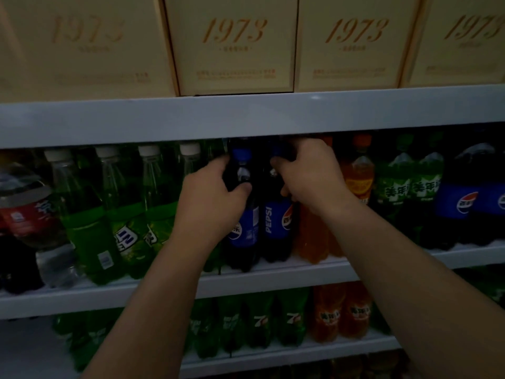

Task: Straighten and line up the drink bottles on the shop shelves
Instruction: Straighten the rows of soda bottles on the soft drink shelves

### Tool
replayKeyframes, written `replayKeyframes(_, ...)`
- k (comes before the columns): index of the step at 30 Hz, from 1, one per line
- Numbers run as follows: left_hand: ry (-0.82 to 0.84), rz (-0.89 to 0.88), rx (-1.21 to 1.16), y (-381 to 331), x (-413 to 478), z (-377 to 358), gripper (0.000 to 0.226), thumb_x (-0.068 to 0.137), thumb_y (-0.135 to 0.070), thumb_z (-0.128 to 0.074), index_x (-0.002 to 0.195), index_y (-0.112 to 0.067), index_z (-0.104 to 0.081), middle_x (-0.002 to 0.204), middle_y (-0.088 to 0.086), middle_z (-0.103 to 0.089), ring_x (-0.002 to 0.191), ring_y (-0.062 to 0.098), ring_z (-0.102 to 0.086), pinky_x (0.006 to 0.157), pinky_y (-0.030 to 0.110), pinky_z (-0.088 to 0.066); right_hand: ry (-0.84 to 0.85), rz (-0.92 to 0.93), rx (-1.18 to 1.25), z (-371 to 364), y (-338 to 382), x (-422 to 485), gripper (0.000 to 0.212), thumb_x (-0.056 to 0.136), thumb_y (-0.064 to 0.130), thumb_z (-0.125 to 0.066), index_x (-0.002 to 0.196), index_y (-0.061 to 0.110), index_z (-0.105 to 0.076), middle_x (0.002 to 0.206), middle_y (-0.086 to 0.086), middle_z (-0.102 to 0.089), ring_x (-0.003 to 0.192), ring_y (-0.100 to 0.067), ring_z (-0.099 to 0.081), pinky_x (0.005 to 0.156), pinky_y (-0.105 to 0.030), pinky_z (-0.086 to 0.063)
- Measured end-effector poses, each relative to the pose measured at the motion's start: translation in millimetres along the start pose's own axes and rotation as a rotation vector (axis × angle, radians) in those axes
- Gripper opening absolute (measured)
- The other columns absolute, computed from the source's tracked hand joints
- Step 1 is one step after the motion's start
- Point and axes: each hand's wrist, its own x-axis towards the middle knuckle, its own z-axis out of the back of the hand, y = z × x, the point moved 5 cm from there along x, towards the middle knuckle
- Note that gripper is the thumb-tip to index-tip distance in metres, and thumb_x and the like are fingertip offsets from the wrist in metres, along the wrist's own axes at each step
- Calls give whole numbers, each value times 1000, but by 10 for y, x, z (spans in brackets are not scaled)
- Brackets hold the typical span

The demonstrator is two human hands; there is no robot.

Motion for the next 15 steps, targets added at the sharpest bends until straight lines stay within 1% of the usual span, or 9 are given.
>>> replayKeyframes(2, -81, -35, 52, -36, -14, 21, 45, 78, -38, -72, 119, -26, -62, 100, -7, -67, 81, 4, -56, 60, 9, -40, -70, 51, -44, 35, 34, -28, 16, 84, 26, -66, 98, 20, -62, 68, 2, -63, 38, -8, -58, 34, -18, -42)
replayKeyframes(4, -147, -44, 127, -71, -41, 15, 53, 75, -48, -73, 119, -22, -61, 103, 0, -69, 86, 12, -61, 70, 22, -49, -128, 106, -130, 50, 70, -69, 23, 81, 33, -69, 100, 22, -63, 76, 4, -66, 49, -8, -60, 46, -22, -50)
replayKeyframes(5, -169, -47, 177, -89, -56, 8, 56, 74, -52, -72, 120, -21, -60, 104, 2, -69, 89, 17, -63, 70, 26, -49, -152, 119, -162, 58, 76, -83, 27, 81, 37, -69, 103, 22, -64, 82, 3, -67, 58, -9, -62, 53, -24, -53)
replayKeyframes(7, -200, -72, 259, -105, -100, -12, 60, 76, -57, -68, 123, -21, -55, 107, 4, -67, 91, 22, -63, 68, 28, -45, -190, 132, -205, 77, 85, -101, 33, 81, 42, -67, 107, 22, -63, 93, 2, -68, 75, -12, -64, 65, -25, -52)
replayKeyframes(9, -175, -97, 281, -83, -194, -58, 67, 79, -60, -62, 133, -23, -47, 118, 3, -63, 98, 21, -61, 70, 29, -46, -196, 142, -235, 89, 89, -107, 33, 84, 43, -62, 109, 22, -63, 96, 0, -69, 85, -16, -64, 71, -27, -51)
replayKeyframes(11, -118, -85, 290, 4, -354, -121, 78, 79, -60, -61, 143, -27, -31, 134, -1, -54, 107, 19, -59, 76, 33, -52, -153, 143, -231, 71, 82, -119, 28, 86, 39, -57, 106, 20, -62, 94, -3, -68, 83, -21, -64, 71, -32, -53)
replayKeyframes(12, -102, -72, 315, 56, -462, -148, 83, 79, -58, -62, 145, -27, -24, 138, -1, -51, 106, 19, -60, 75, 35, -53, -120, 140, -216, 53, 74, -127, 26, 87, 36, -57, 105, 19, -60, 94, -4, -67, 80, -23, -65, 70, -35, -54)
replayKeyframes(13, -90, -58, 342, 113, -580, -173, 85, 79, -54, -65, 146, -27, -21, 136, 0, -54, 100, 19, -63, 71, 34, -55, -91, 131, -195, 36, 65, -135, 24, 87, 34, -57, 105, 19, -59, 94, -5, -67, 75, -24, -66, 69, -38, -56)
replayKeyframes(15, -40, -29, 349, 242, -810, -253, 82, 76, -44, -72, 144, -21, -31, 114, 1, -68, 79, 19, -67, 59, 29, -53, -69, 111, -157, 30, 63, -145, 23, 87, 32, -59, 106, 19, -58, 95, -4, -67, 68, -24, -66, 66, -41, -57)
